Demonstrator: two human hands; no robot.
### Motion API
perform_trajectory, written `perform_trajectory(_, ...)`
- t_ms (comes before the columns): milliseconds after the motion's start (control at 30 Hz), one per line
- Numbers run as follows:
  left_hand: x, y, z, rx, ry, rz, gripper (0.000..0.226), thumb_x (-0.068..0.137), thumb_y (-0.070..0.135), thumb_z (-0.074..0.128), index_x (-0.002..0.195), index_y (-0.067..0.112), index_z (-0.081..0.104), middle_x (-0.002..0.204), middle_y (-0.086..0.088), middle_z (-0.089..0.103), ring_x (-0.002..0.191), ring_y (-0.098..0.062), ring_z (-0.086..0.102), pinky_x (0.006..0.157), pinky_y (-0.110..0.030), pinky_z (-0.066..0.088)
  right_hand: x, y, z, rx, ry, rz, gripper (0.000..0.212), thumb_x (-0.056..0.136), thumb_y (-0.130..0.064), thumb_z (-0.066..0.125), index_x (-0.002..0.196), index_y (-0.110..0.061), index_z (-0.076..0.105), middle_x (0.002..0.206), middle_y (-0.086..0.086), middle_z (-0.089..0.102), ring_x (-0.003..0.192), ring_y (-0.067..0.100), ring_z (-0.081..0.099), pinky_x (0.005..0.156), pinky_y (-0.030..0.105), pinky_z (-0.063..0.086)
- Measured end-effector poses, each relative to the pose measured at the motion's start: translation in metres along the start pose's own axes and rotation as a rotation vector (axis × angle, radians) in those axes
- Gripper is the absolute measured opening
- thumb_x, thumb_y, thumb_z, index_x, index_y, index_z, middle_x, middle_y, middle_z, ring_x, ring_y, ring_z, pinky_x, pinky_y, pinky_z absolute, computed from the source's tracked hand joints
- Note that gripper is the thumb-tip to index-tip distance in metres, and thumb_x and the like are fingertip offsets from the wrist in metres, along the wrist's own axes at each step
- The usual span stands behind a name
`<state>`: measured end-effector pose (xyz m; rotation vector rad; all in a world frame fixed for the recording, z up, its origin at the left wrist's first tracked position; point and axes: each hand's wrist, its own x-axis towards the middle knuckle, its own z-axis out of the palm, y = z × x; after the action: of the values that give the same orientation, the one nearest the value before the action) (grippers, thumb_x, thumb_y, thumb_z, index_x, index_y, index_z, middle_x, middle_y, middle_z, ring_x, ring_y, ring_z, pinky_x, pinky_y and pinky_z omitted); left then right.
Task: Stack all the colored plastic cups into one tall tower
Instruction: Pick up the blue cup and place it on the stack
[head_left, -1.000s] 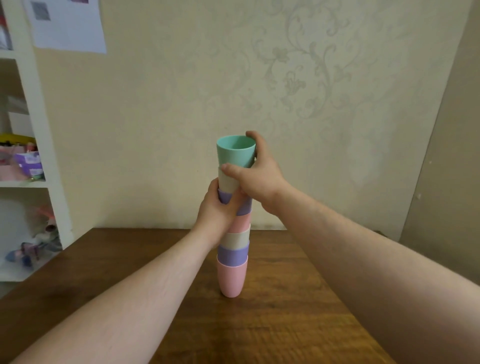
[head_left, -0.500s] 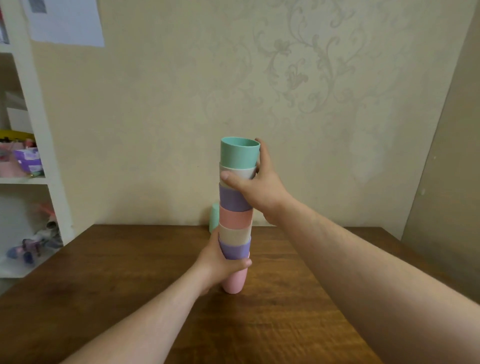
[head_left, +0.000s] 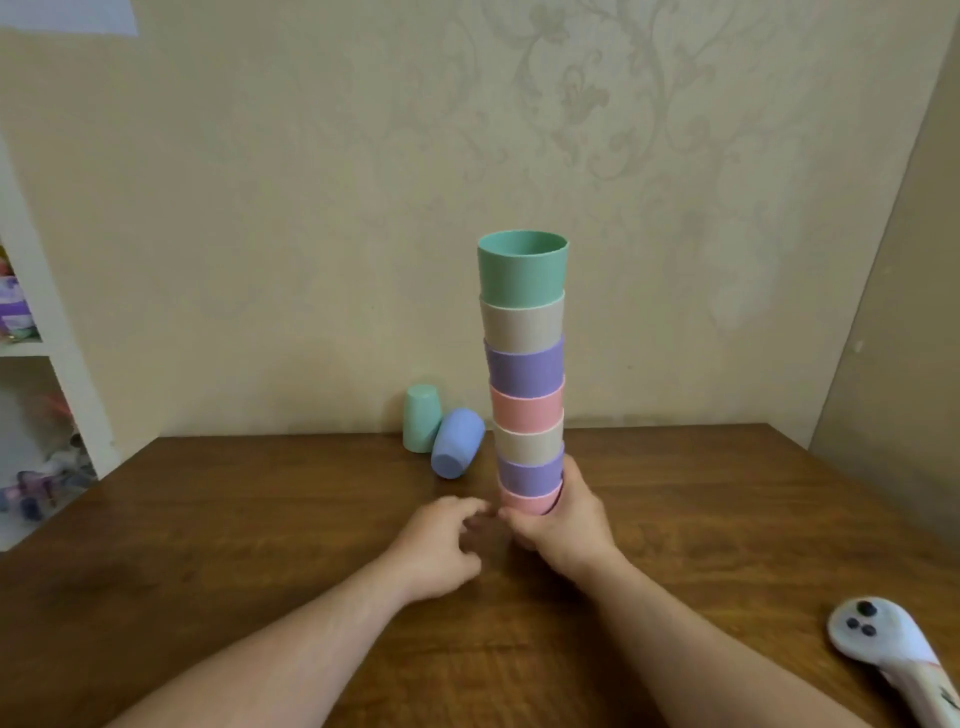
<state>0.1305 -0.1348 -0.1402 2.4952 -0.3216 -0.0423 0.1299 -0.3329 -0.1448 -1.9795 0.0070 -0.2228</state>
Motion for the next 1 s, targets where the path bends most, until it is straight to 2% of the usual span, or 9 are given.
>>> perform_trajectory(67,0.020,0.001,-0.009,0.048,0.194,0.001,0.044,0.081,0.011,0.072,0.118,0.034,0.077,0.110,0.006,0.060,0.102,-0.017,0.064,0.098,-0.033,0.054,0.013,0.006,-0.010,-0.037,0.049,-0.005,0.073,0.068,-0.042,0.094,0.130,-0.045,0.055,0.107,-0.016,0.077,0.091,0.007,0.076,0.079,0.029,0.063)
perform_trajectory(167,0.051,0.013,-0.029,0.090,0.344,-0.067,0.043,0.089,0.024,0.069,0.130,0.037,0.070,0.126,0.000,0.051,0.123,-0.027,0.054,0.108,-0.034,0.046,0.028,0.010,-0.015,0.037,0.062,0.043,0.068,0.077,-0.030,0.095,0.130,-0.040,0.053,0.102,-0.018,0.071,0.073,-0.002,0.070,0.055,0.008,0.049)
perform_trajectory(267,0.084,0.023,-0.045,0.228,0.189,-0.160,0.059,0.098,0.043,0.063,0.155,0.046,0.047,0.164,-0.010,0.026,0.149,-0.039,0.034,0.122,-0.041,0.035,0.041,0.011,-0.012,0.050,0.046,0.030,0.073,0.079,-0.027,0.096,0.133,-0.040,0.049,0.104,-0.021,0.065,0.082,-0.001,0.065,0.053,0.008,0.047)
perform_trajectory(367,0.108,0.017,-0.042,0.308,0.040,-0.246,0.066,0.101,0.056,0.057,0.163,0.050,0.032,0.176,-0.014,0.003,0.158,-0.044,0.019,0.127,-0.043,0.026,0.050,0.013,-0.005,0.059,0.043,0.026,0.072,0.079,-0.024,0.096,0.127,-0.043,0.046,0.105,-0.020,0.065,0.087,0.003,0.066,0.055,0.007,0.048)
perform_trajectory(433,0.115,0.006,-0.033,0.346,0.005,-0.278,0.066,0.101,0.058,0.056,0.162,0.048,0.036,0.173,-0.017,0.016,0.154,-0.044,0.030,0.124,-0.041,0.032,0.053,0.013,-0.003,0.057,0.046,0.014,0.075,0.077,-0.027,0.097,0.127,-0.046,0.044,0.110,-0.018,0.067,0.094,0.002,0.066,0.065,0.011,0.047)
perform_trajectory(533,0.113,-0.009,-0.023,0.355,0.119,-0.187,0.045,0.098,0.043,0.065,0.142,0.042,0.058,0.143,-0.011,0.047,0.123,-0.040,0.061,0.103,-0.039,0.051,0.056,0.014,0.000,0.061,0.050,0.011,0.073,0.077,-0.026,0.096,0.126,-0.044,0.045,0.108,-0.015,0.068,0.088,-0.003,0.064,0.055,0.008,0.048)
perform_trajectory(600,0.104,-0.009,-0.021,0.403,0.191,-0.131,0.035,0.097,0.030,0.064,0.130,0.040,0.058,0.133,-0.007,0.049,0.111,-0.037,0.063,0.093,-0.040,0.052,0.057,0.014,0.000,0.051,0.051,0.011,0.072,0.077,-0.028,0.096,0.127,-0.044,0.046,0.110,-0.014,0.070,0.089,-0.004,0.064,0.056,0.008,0.048)
perform_trajectory(800,0.068,0.008,-0.039,0.478,-0.039,-0.285,0.128,0.068,0.052,0.075,0.164,0.053,-0.009,0.158,-0.016,0.031,0.127,-0.040,0.060,0.101,-0.044,0.055,0.045,0.008,0.001,0.061,0.047,0.012,0.070,0.076,-0.027,0.095,0.126,-0.041,0.049,0.101,-0.017,0.071,0.079,0.001,0.069,0.064,0.018,0.055)
perform_trajectory(1000,0.024,0.011,-0.073,0.523,-0.336,-0.264,0.125,0.075,0.054,0.076,0.169,0.036,-0.004,0.147,-0.014,0.059,0.113,-0.033,0.067,0.086,-0.037,0.056,0.011,-0.001,0.011,0.026,-0.014,-0.004,0.074,0.073,-0.035,0.096,0.125,-0.046,0.044,0.110,-0.016,0.070,0.091,0.006,0.070,0.081,0.032,0.061)
